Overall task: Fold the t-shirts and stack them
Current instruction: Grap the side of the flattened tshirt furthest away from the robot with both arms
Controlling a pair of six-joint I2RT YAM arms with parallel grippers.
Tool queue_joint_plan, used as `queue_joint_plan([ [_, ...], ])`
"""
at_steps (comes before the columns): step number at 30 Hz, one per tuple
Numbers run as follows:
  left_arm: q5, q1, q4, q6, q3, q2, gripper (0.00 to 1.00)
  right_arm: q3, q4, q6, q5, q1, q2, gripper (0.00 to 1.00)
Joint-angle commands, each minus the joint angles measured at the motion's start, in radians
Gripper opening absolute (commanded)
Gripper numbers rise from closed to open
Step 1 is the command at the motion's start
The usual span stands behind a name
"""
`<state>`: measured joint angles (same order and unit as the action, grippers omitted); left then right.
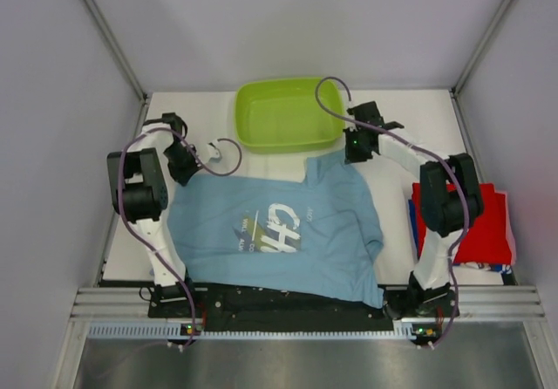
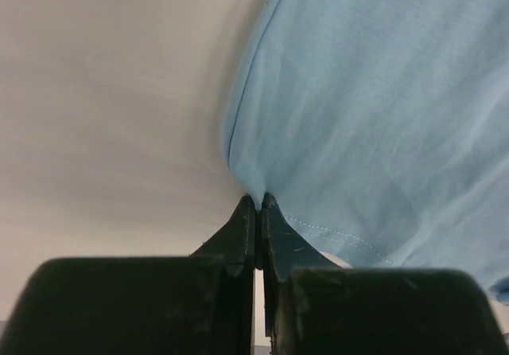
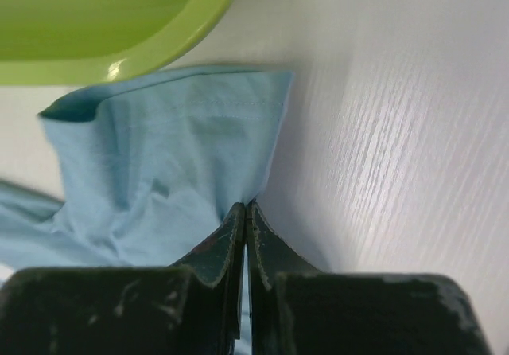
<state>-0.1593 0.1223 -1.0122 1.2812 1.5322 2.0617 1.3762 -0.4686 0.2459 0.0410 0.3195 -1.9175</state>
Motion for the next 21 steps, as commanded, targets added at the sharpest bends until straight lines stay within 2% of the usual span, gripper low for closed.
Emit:
queue_joint_plan([
  [1, 0.032, 0.007, 0.073, -0.086, -0.029, -0.060, 0.00, -0.040, 0.012, -0.004, 0.089, 0.000, 0.173, 0.00],
  [8, -0.029, 0.007, 0.107, -0.117, -0.119, -0.264, 0.00, -0.147, 0.012, -0.003, 0.108, 0.001, 0.339, 0.00],
  [14, -0.014, 0.010, 0.119, -0.092, -0.260, -0.487, 0.00, -0.247, -0.014, 0.004, 0.207, 0.003, 0.514, 0.00],
  [21, 0.081, 0.019, 0.181, 0.000, -0.513, -0.762, 0.00, -0.423, -0.240, 0.035, 0.338, 0.006, 0.820, 0.00],
])
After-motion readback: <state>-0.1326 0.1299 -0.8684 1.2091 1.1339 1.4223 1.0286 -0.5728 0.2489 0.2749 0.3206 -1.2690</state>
